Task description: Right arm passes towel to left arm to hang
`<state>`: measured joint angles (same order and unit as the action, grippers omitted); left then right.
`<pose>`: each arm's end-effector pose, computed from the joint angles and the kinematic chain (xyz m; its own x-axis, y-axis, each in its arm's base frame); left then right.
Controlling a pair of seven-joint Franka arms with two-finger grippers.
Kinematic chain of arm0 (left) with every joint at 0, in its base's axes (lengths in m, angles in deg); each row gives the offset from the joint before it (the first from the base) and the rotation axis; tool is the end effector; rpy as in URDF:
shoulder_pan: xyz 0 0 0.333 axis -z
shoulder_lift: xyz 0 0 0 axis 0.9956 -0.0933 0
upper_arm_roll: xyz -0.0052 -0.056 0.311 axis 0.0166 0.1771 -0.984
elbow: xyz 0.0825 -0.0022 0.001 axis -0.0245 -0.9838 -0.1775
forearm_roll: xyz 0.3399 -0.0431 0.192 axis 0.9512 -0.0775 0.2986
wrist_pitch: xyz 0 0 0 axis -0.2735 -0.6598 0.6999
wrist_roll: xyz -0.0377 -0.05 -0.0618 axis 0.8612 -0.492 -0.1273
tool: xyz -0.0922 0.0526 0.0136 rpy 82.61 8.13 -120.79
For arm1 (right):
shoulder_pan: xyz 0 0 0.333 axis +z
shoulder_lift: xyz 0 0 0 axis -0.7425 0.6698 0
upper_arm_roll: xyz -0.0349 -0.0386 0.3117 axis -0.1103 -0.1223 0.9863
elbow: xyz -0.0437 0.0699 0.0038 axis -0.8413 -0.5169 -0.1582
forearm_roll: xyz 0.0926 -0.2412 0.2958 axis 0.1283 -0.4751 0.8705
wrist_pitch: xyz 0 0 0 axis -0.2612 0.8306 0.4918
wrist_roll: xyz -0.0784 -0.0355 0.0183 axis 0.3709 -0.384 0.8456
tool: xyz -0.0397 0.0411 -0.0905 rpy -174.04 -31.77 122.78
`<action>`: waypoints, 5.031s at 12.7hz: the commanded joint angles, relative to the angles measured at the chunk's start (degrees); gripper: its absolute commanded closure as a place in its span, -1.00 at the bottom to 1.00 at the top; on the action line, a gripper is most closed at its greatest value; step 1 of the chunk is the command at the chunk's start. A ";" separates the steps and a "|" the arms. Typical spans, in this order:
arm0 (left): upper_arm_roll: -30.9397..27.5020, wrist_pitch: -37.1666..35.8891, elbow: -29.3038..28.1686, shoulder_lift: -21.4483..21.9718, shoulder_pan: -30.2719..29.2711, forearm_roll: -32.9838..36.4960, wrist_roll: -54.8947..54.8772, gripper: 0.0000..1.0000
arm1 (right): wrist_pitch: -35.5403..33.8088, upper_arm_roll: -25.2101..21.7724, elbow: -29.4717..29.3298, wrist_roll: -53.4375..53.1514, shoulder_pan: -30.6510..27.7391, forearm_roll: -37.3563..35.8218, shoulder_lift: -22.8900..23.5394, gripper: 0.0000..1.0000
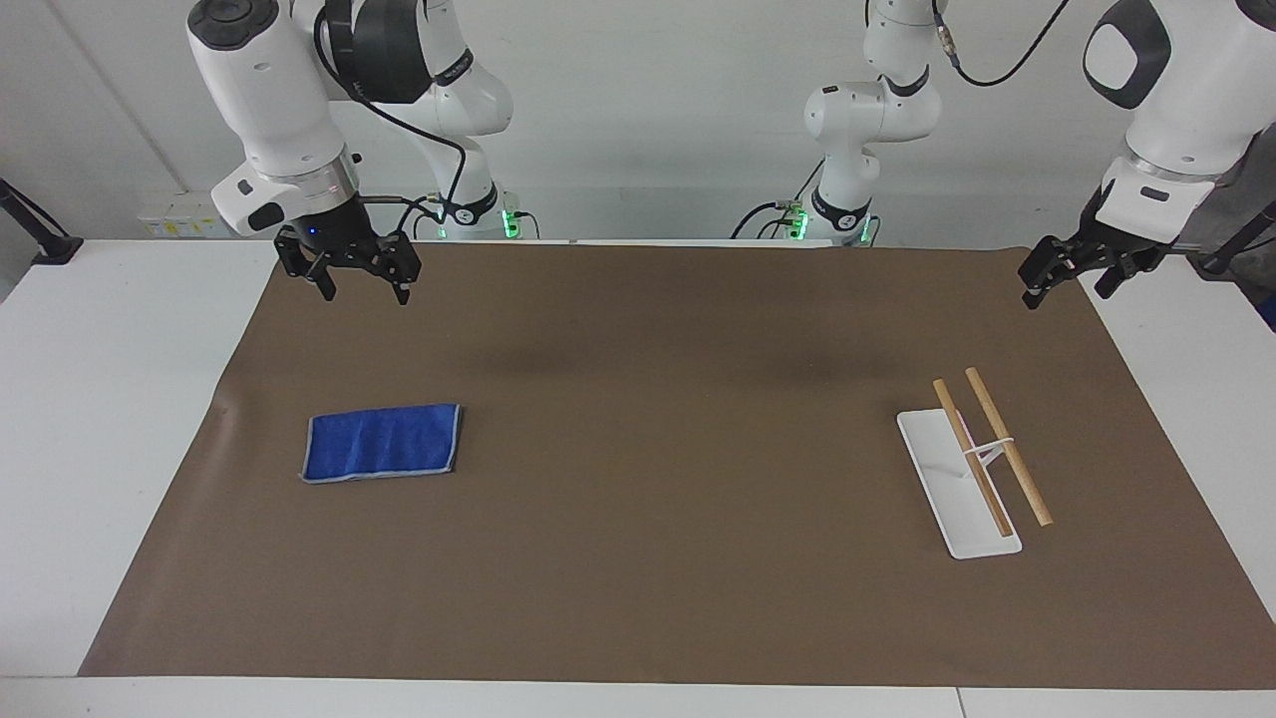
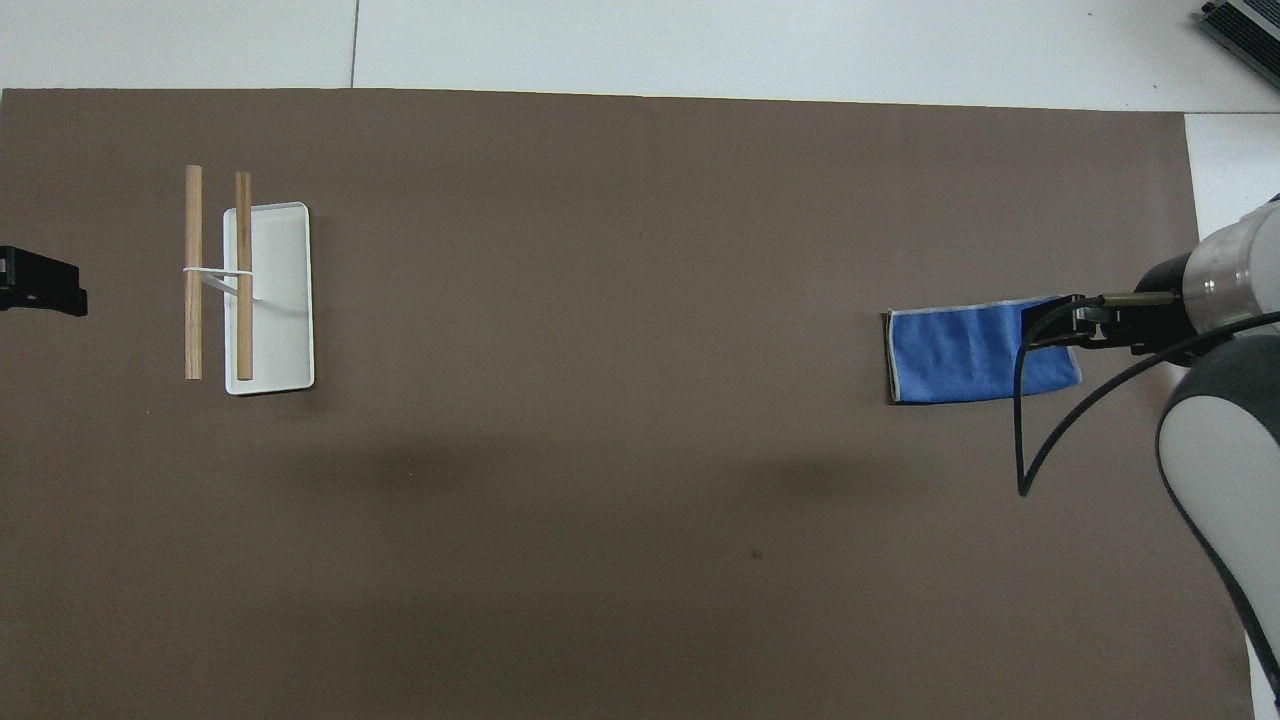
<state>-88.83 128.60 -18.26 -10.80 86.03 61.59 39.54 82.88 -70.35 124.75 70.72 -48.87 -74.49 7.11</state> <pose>0.5630 0.0193 0.6143 0.9974 0.0644 0.0337 0.0664 -0.9958 -0.0635 0.5498 0.0233 0.5826 0.9983 -0.0556 0.0189 -0.0560 -0.9982 0.0214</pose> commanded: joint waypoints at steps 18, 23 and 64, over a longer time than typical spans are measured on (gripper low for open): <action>0.15 0.24 -2.13 1.87 -0.34 -0.53 -0.07 -1.00 | 0.25 -0.06 0.85 1.60 -0.83 1.01 -0.89 -1.00; 0.15 0.24 -2.13 1.87 -0.34 -0.53 -0.07 -1.00 | 0.43 -0.50 1.20 1.95 -2.14 1.01 -0.97 -1.00; 0.15 0.24 -2.13 1.87 -0.34 -0.53 -0.07 -1.00 | 52.64 -0.58 25.55 11.53 -6.81 -0.04 18.63 -0.66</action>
<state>-88.83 128.60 -18.26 -10.80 86.03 61.59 39.54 134.07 -71.26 149.33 80.65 -54.67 -74.55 25.95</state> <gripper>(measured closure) 0.000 0.048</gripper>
